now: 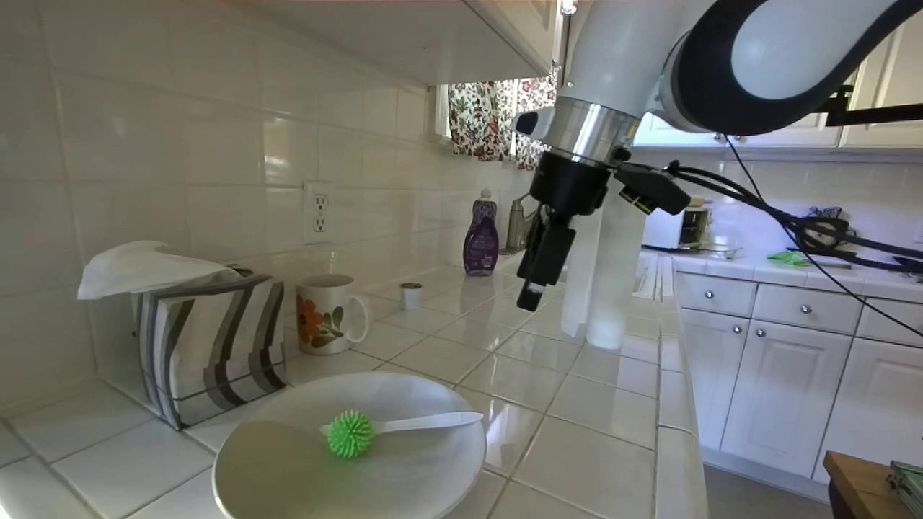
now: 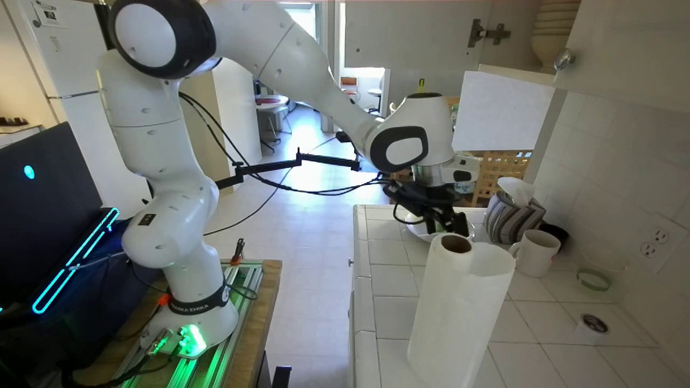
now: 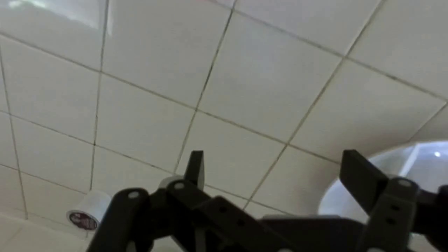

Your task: Put the mug inside the cupboard

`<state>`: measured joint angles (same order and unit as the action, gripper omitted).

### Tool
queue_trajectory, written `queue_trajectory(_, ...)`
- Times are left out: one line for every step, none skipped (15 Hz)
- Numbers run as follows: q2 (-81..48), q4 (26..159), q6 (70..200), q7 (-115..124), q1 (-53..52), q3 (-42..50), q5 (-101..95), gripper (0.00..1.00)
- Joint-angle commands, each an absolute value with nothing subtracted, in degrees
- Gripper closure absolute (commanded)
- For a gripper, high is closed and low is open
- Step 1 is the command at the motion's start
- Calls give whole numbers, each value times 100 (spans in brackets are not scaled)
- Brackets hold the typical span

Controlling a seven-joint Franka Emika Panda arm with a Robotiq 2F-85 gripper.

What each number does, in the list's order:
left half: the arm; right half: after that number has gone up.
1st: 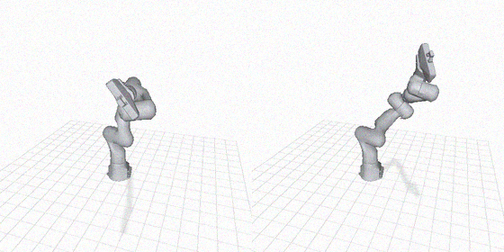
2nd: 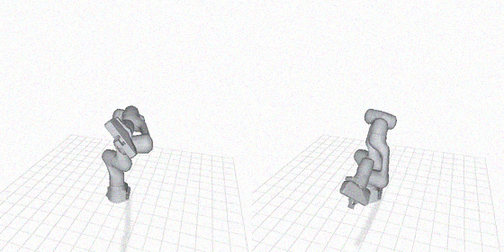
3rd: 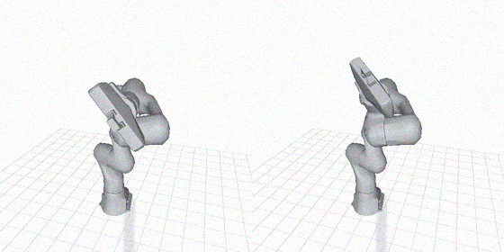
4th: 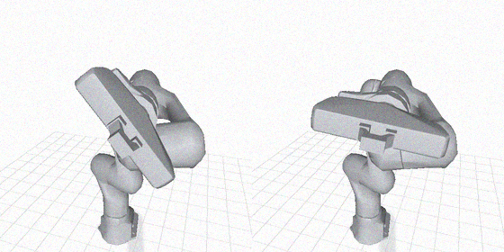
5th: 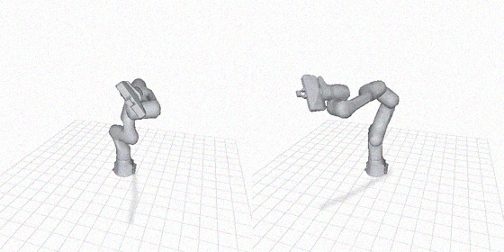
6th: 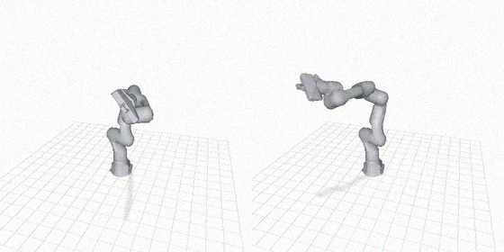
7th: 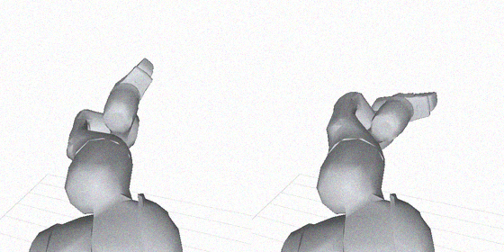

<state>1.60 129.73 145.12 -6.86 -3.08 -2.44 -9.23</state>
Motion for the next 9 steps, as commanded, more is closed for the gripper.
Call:
queue_trajectory(-690,12174,15001,-740,-341,-306,-452,0)
queue_trajectory(-885,11990,15127,-764,-325,-323,-416,0)
queue_trajectory(-1055,11821,15209,-787,-312,-344,-348,0)
queue_trajectory(-1239,11659,15328,-789,-298,-349,-349,0)
queue_trajectory(-1404,11491,15375,-843,-284,-376,-284,0)
queue_trajectory(-1585,11338,15486,-864,-274,-391,-281,0)
queue_trajectory(-1761,11192,15571,-865,-268,-404,-277,0)
queue_trajectory(-1921,11076,15667,-857,-262,-413,-286,0)
queue_trajectory(-2058,10963,15719,-808,-273,-395,-352,0)
